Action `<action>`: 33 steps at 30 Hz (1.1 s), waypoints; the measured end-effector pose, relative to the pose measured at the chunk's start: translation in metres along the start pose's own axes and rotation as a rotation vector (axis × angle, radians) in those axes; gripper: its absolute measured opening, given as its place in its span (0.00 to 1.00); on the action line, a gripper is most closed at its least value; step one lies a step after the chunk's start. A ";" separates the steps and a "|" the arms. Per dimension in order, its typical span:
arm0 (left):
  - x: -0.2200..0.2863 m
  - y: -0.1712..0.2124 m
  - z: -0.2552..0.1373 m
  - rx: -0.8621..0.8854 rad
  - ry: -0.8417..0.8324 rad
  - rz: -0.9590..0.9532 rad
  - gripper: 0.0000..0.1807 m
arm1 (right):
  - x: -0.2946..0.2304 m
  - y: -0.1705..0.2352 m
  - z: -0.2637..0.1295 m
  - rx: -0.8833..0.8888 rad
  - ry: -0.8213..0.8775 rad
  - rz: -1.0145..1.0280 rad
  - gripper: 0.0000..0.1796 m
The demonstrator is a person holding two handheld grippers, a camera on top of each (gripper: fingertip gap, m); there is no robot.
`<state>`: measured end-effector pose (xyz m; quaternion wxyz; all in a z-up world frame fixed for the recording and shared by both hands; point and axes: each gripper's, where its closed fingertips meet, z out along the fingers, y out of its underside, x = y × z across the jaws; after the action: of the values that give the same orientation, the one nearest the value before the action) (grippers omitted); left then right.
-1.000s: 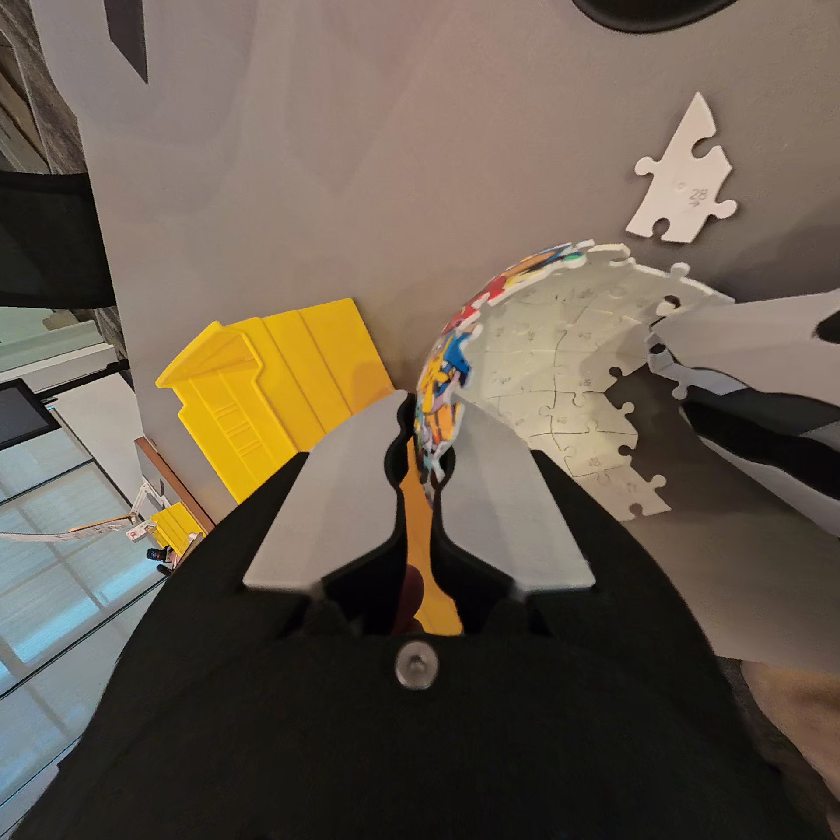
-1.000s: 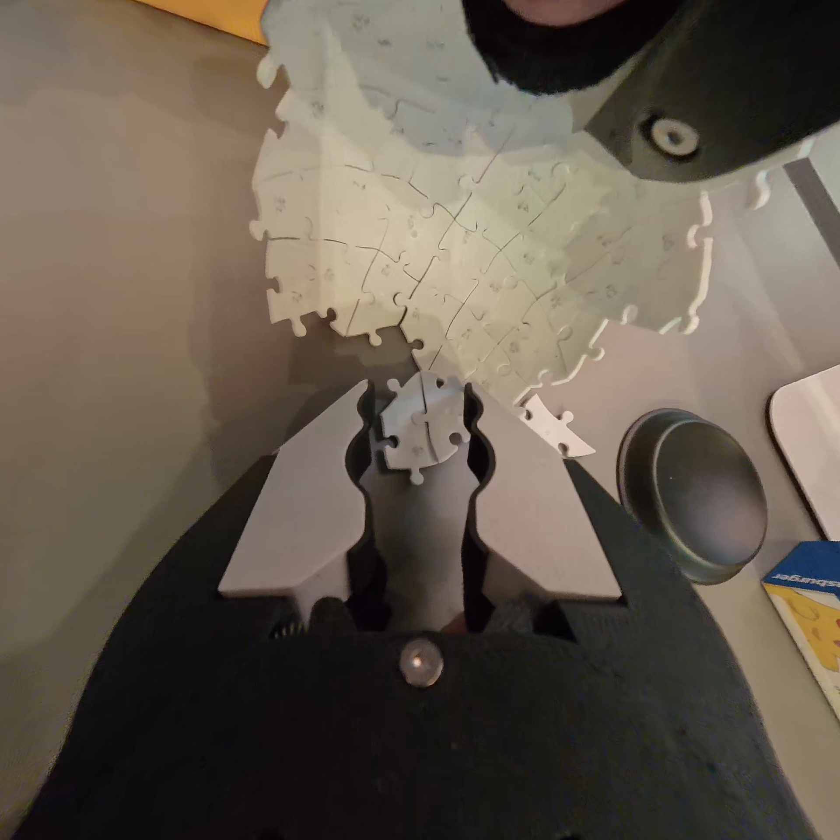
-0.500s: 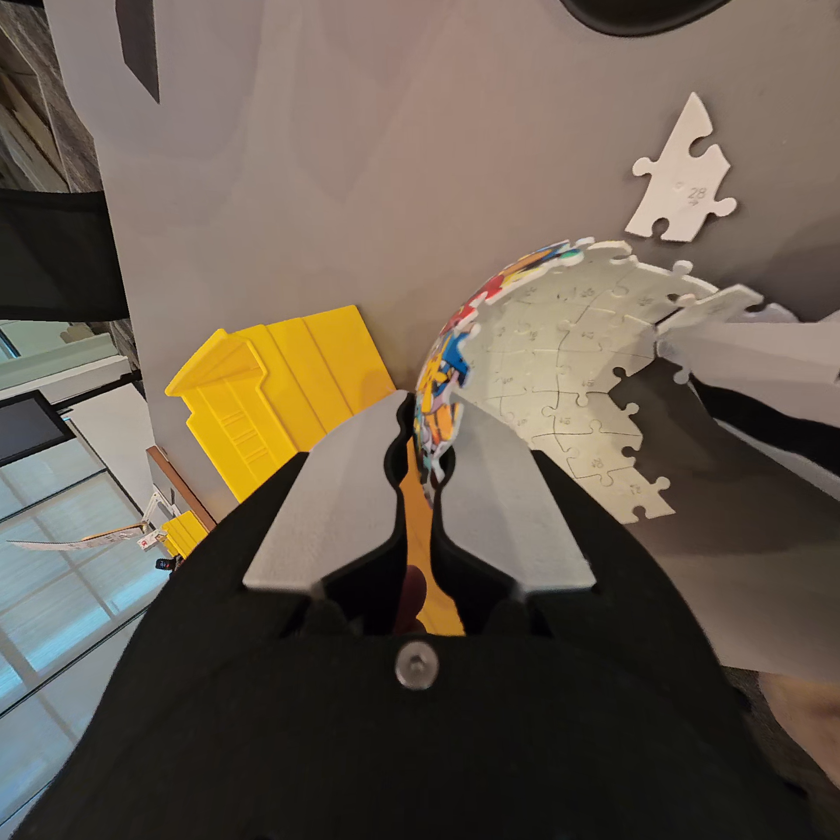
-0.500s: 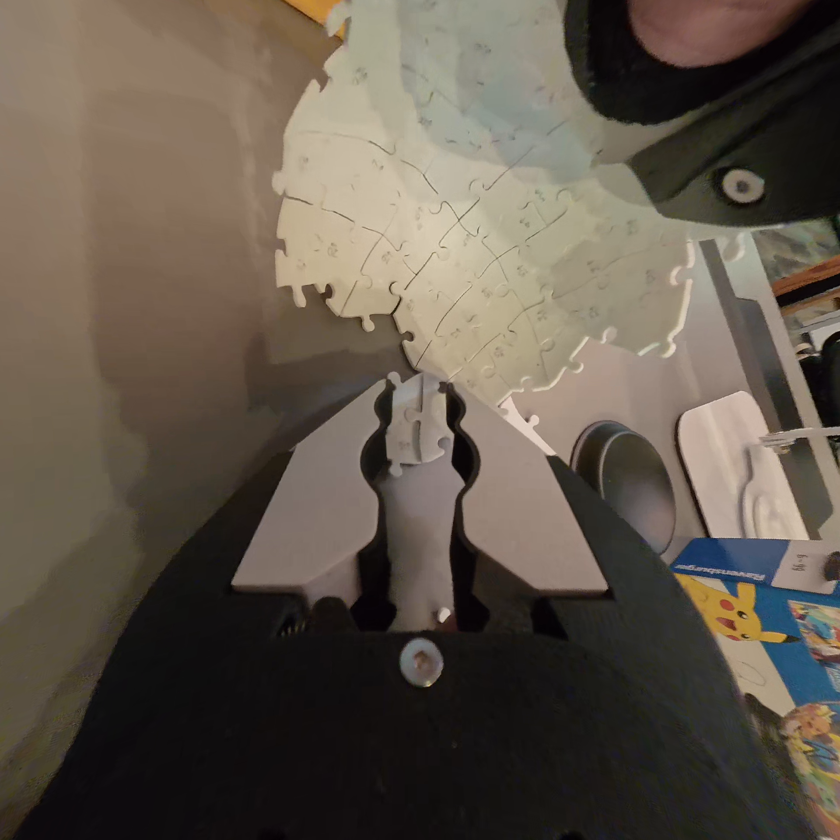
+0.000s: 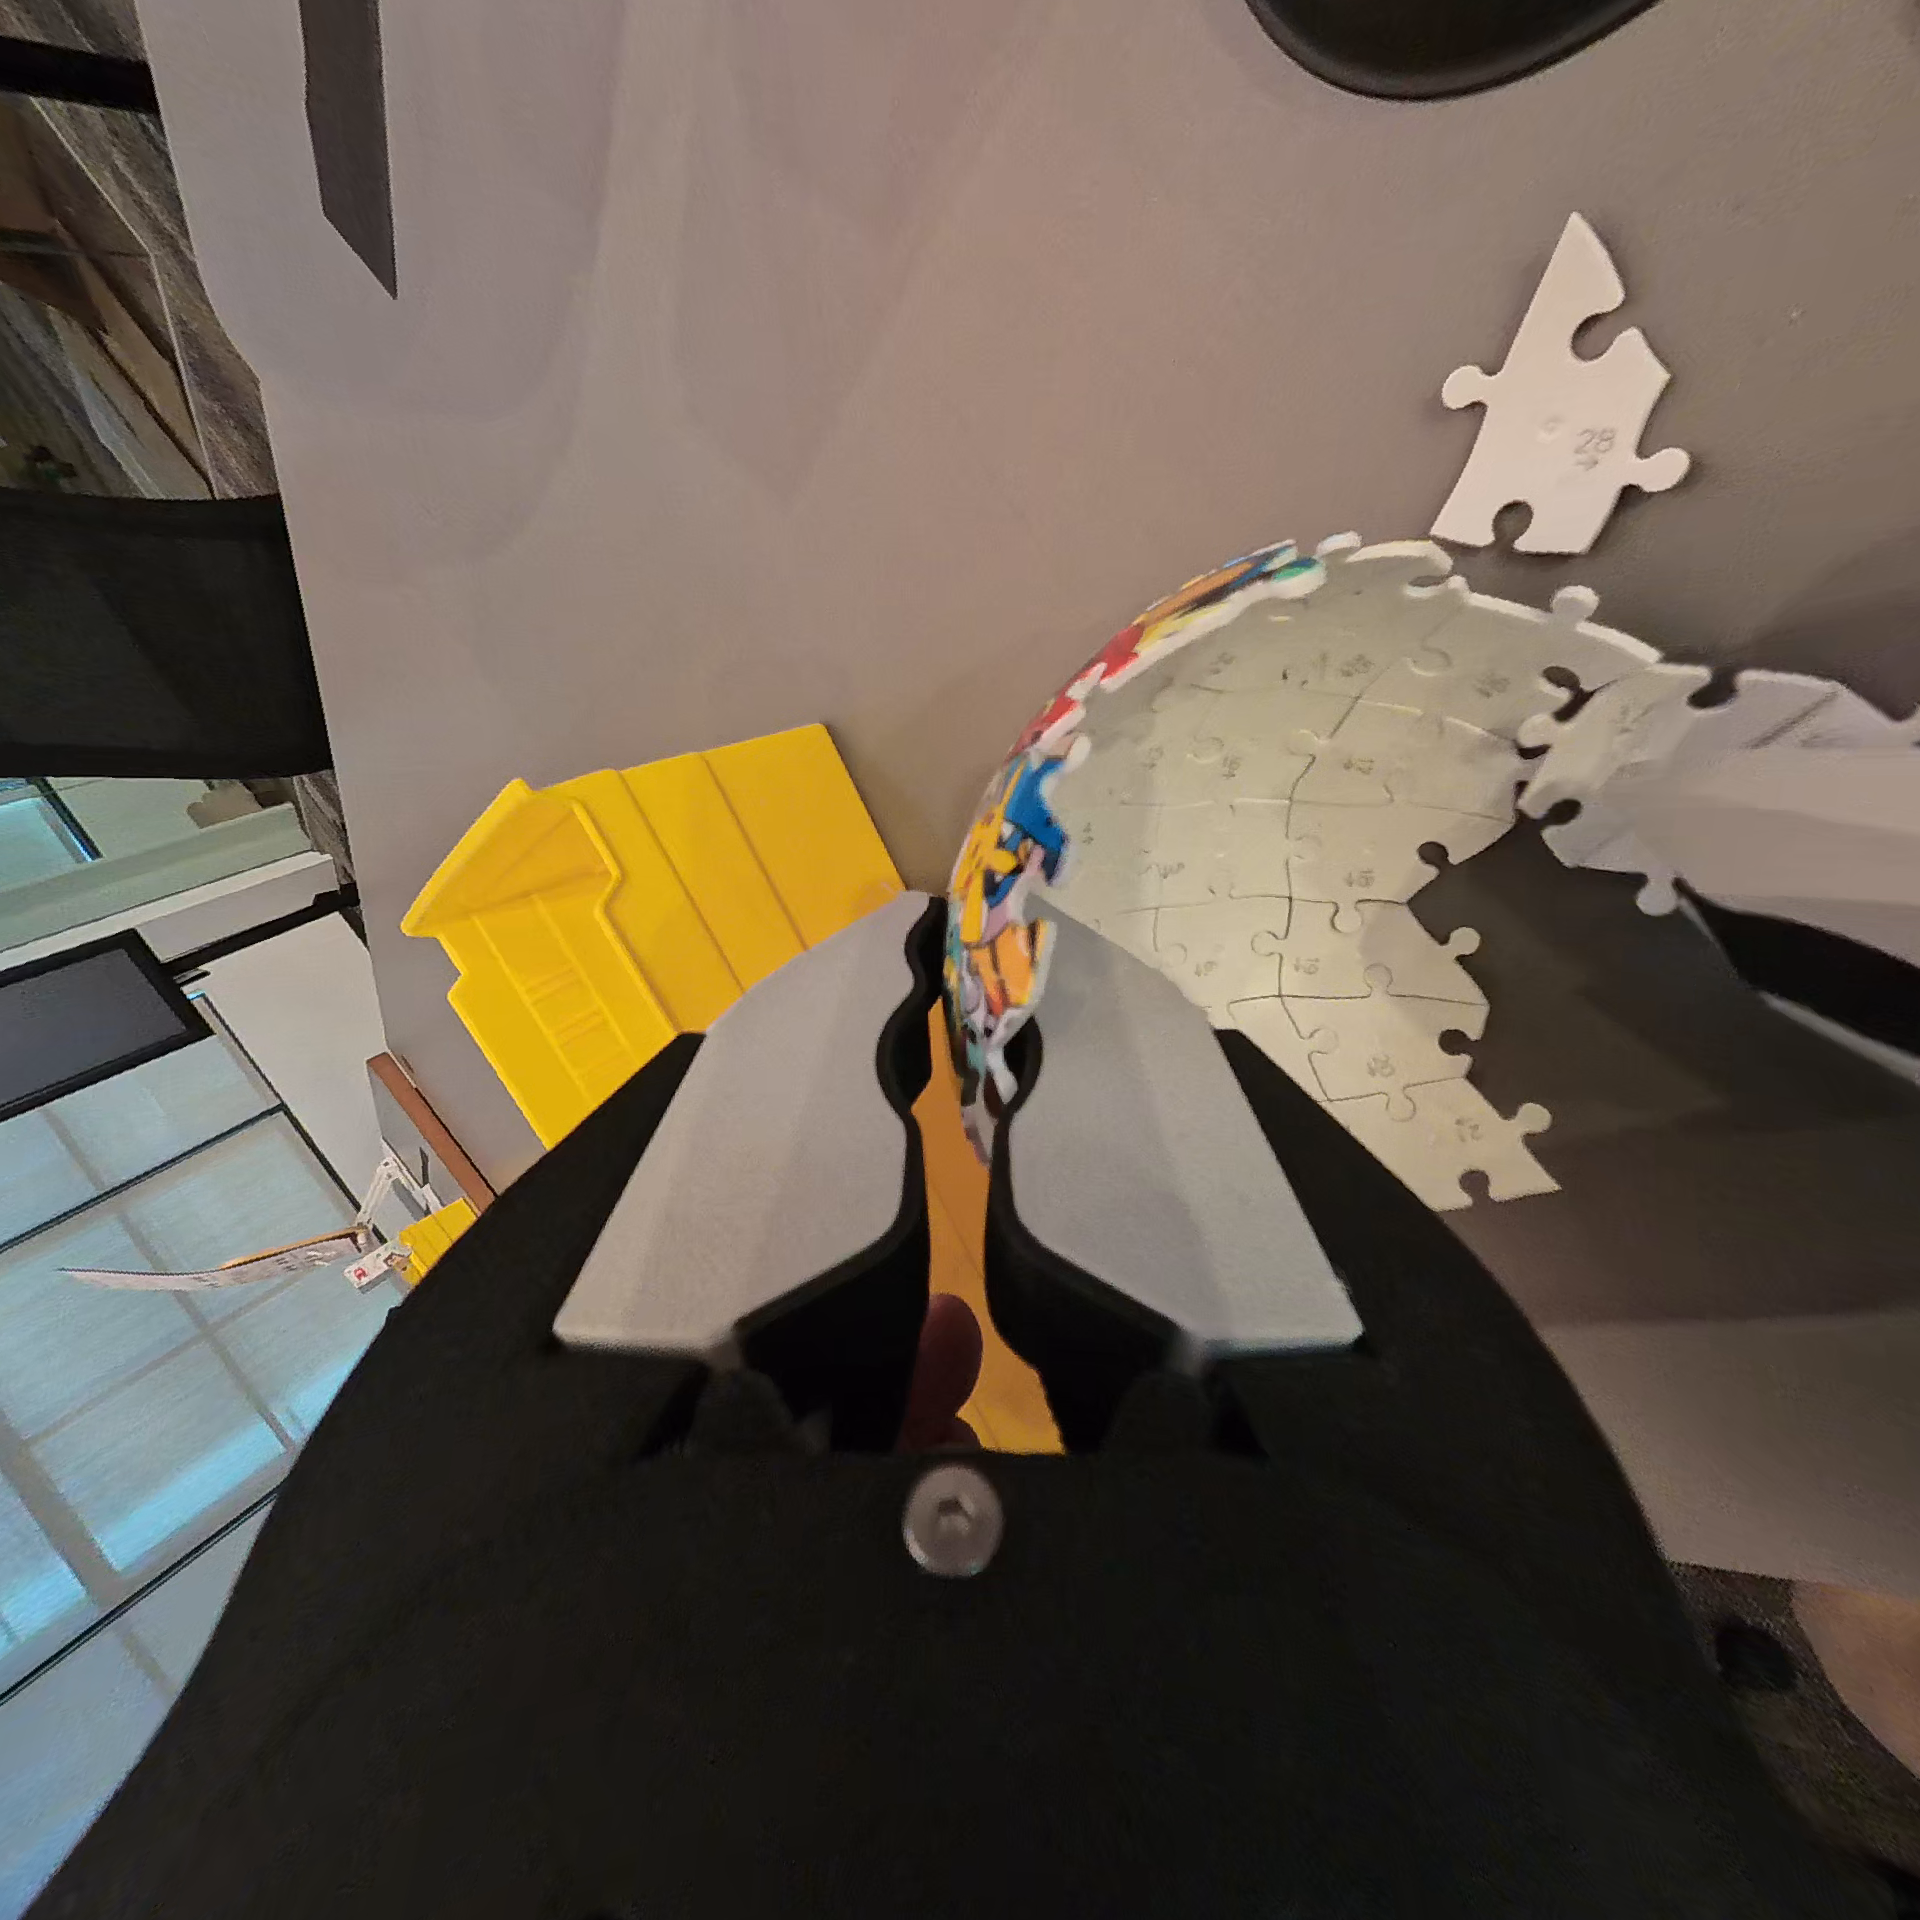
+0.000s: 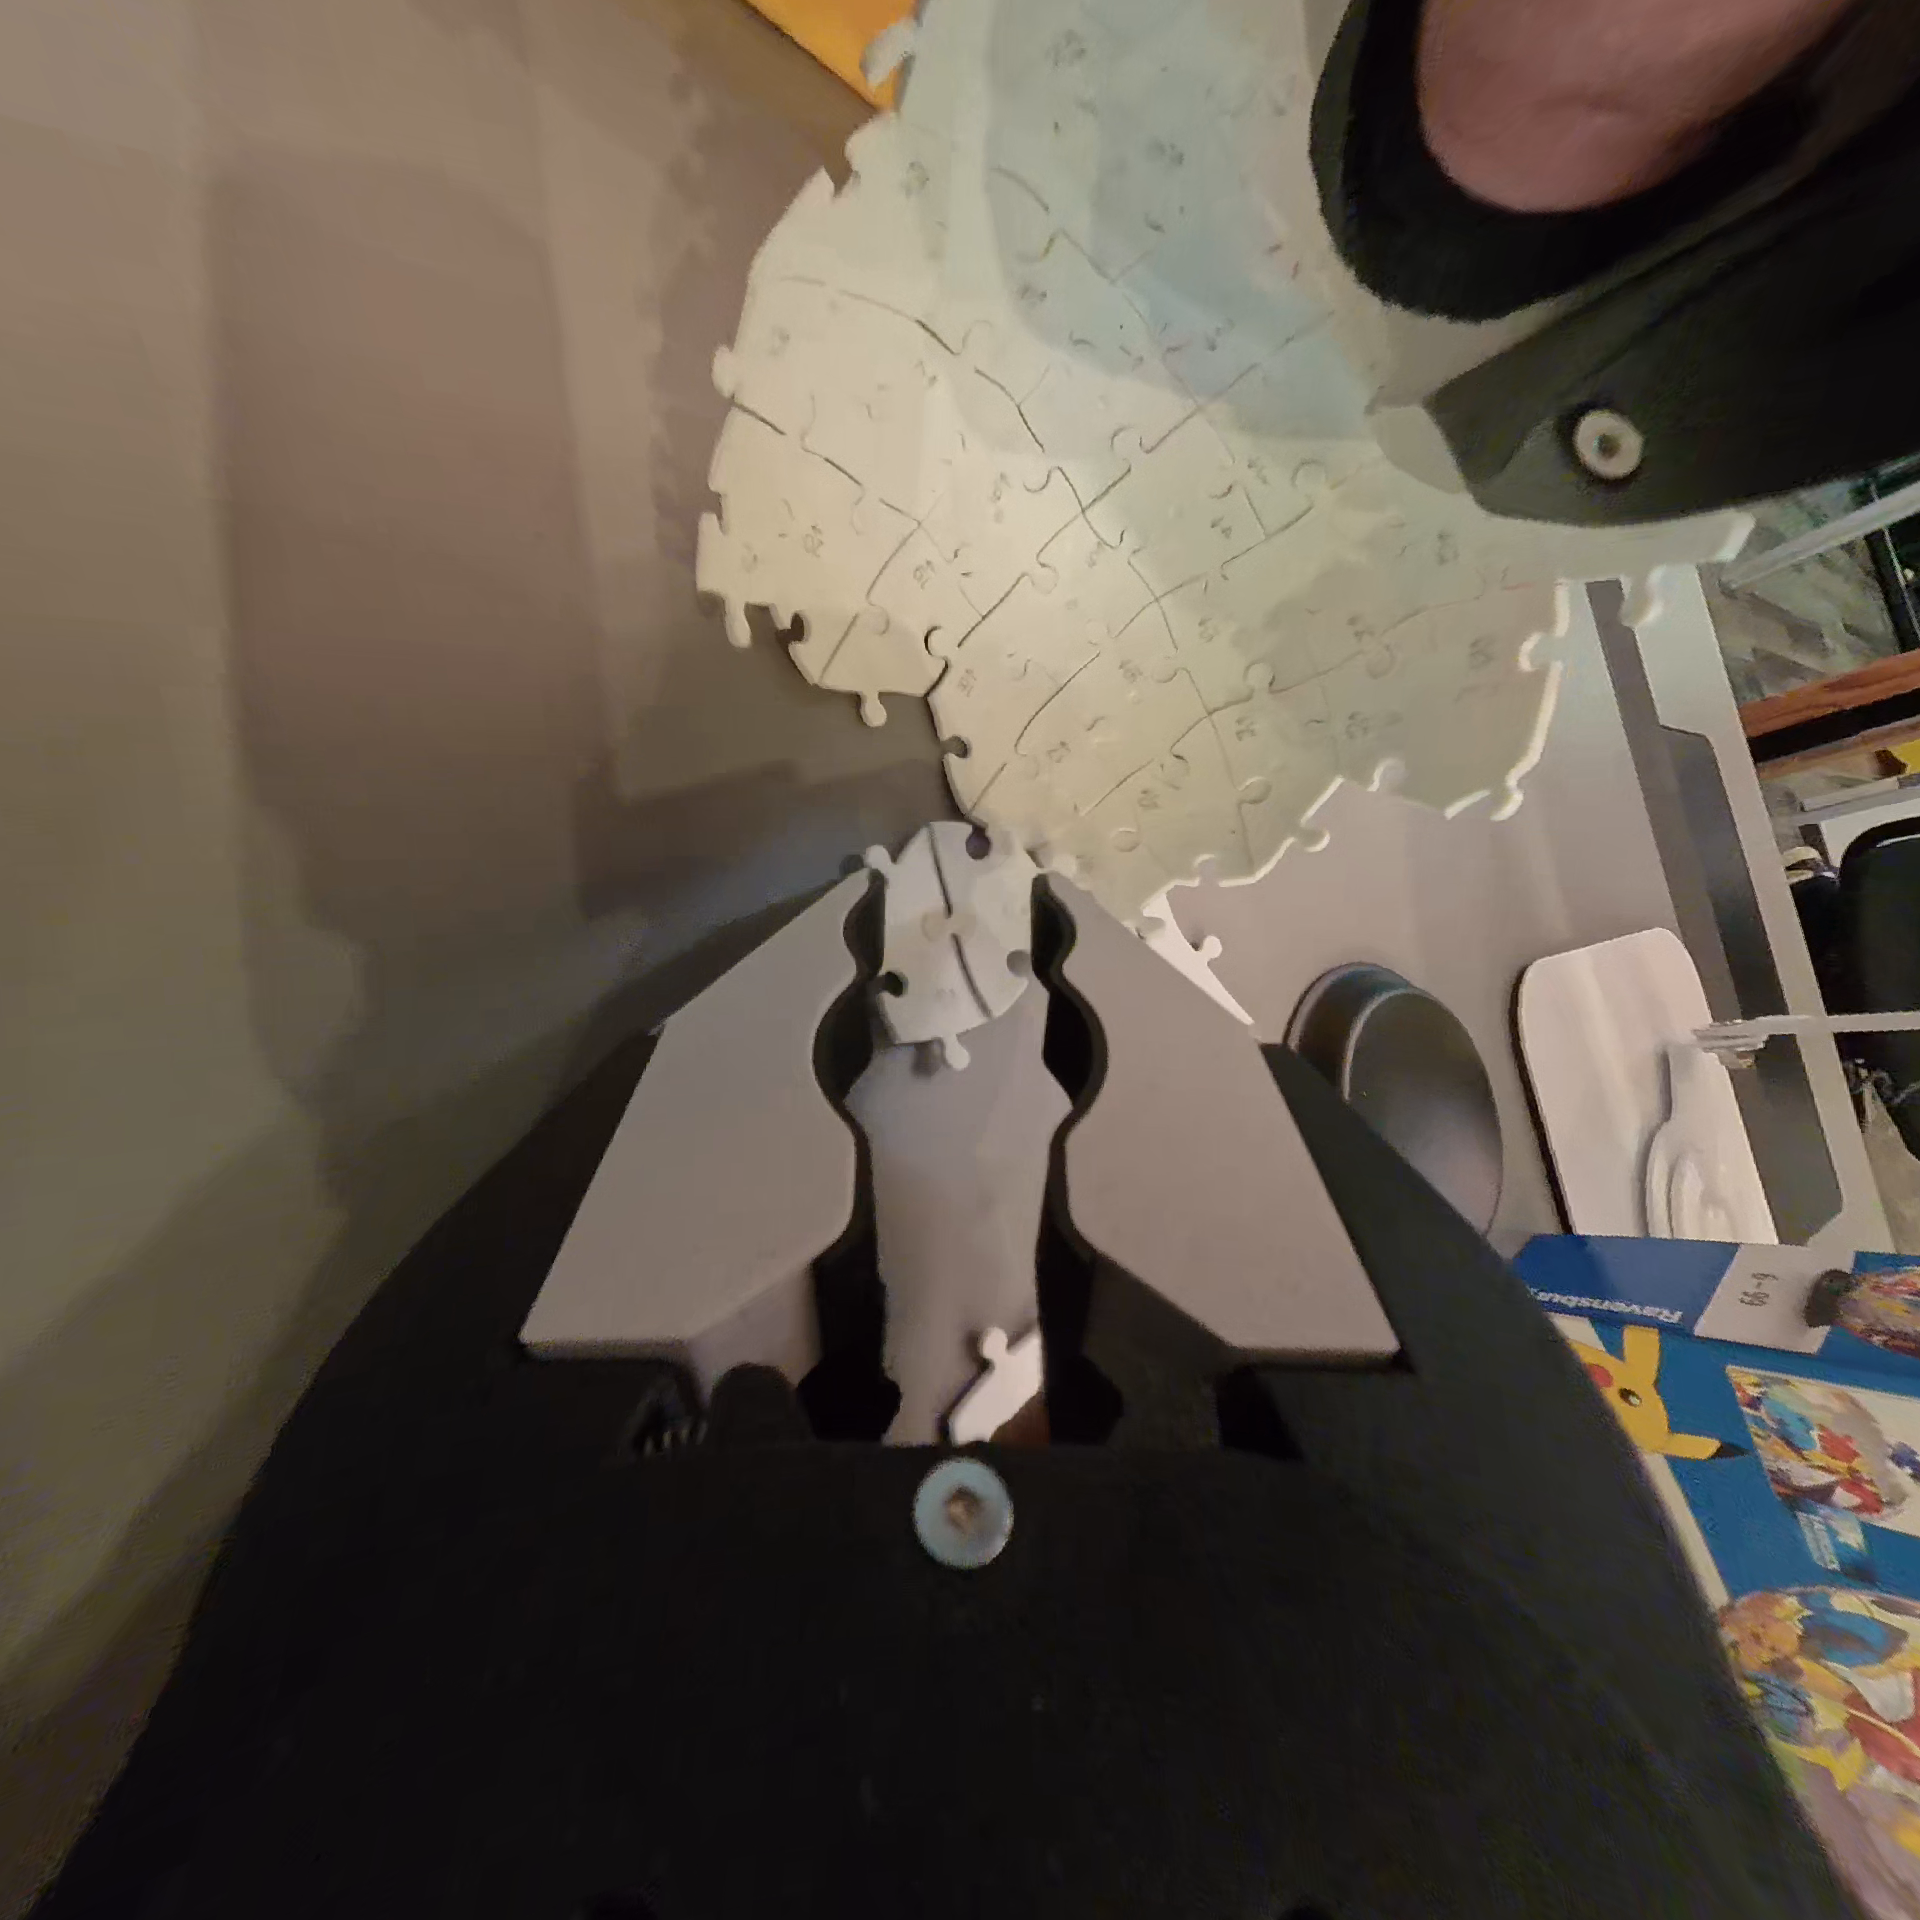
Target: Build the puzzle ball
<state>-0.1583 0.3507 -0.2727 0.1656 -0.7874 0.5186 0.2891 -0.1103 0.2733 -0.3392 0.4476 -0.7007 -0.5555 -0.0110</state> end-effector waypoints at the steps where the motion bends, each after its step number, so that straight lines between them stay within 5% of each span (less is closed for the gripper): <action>1: 0.000 0.000 0.000 0.001 0.000 0.003 0.03 | 0.000 0.001 0.000 -0.001 -0.002 0.000 0.15; 18: 0.001 -0.006 -0.001 0.011 -0.018 0.059 0.03 | 0.000 0.000 0.005 -0.031 0.016 -0.040 0.12; 33: 0.002 -0.014 -0.007 0.027 -0.033 0.112 0.02 | 0.004 0.005 0.008 -0.025 -0.136 0.238 0.17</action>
<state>-0.1428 0.3510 -0.2687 0.1682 -0.7499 0.5630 0.3040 -0.1083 0.2820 -0.3452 0.3982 -0.7664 -0.4972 0.0827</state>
